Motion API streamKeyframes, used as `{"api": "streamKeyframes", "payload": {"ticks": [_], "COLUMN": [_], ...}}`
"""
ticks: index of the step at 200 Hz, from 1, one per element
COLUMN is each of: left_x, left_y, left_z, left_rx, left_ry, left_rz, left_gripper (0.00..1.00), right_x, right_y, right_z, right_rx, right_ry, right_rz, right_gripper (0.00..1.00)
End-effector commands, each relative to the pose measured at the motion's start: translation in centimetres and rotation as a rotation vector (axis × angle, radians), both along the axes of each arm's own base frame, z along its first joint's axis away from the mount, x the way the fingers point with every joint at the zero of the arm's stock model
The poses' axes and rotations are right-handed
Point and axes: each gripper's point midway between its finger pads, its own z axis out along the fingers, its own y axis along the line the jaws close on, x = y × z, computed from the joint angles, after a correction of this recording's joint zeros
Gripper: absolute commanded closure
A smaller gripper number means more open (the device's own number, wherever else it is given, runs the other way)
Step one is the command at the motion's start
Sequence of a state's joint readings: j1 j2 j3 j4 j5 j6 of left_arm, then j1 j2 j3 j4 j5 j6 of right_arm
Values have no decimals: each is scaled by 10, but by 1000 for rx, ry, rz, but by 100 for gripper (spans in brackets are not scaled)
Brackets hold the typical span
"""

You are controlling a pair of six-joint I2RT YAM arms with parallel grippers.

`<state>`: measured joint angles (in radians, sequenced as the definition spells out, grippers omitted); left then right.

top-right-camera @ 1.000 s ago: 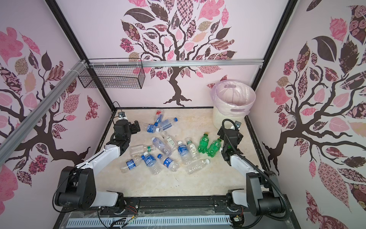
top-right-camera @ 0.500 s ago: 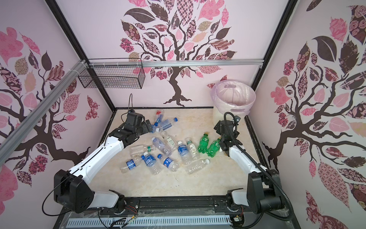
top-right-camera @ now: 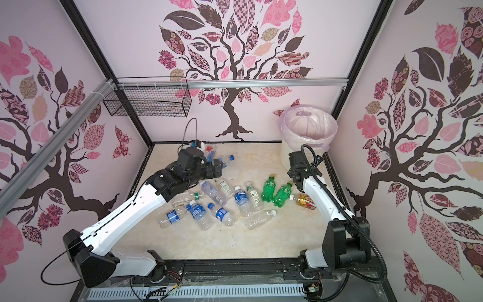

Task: Throw the plastic bottles in the bin
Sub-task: 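Reach the right gripper to the red-gold pouch bottle while the left arm rises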

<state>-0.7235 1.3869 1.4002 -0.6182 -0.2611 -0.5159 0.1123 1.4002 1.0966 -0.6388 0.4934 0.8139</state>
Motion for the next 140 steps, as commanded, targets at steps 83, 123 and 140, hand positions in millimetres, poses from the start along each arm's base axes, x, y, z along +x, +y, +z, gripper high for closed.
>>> {"api": "streamKeyframes", "payload": {"ticks": [83,123,140], "left_x": [-11,-22,-13], "left_y": [-112,-119,-116], "left_z": [32,45,52], "left_rx": [-55,29,-11], "left_ry": [108,169,178], "left_rz": [-244,-316,-263], "left_gripper": [3,3,3], "right_x": [-40,-55,-63], "right_y": [3,-1,-1], "right_z": [-21,-49,-66], "right_rx": [264,364,408], "right_ry": [88,103,113], "right_rz": [-134,-217,-246], "right_gripper": [1,1,1]}}
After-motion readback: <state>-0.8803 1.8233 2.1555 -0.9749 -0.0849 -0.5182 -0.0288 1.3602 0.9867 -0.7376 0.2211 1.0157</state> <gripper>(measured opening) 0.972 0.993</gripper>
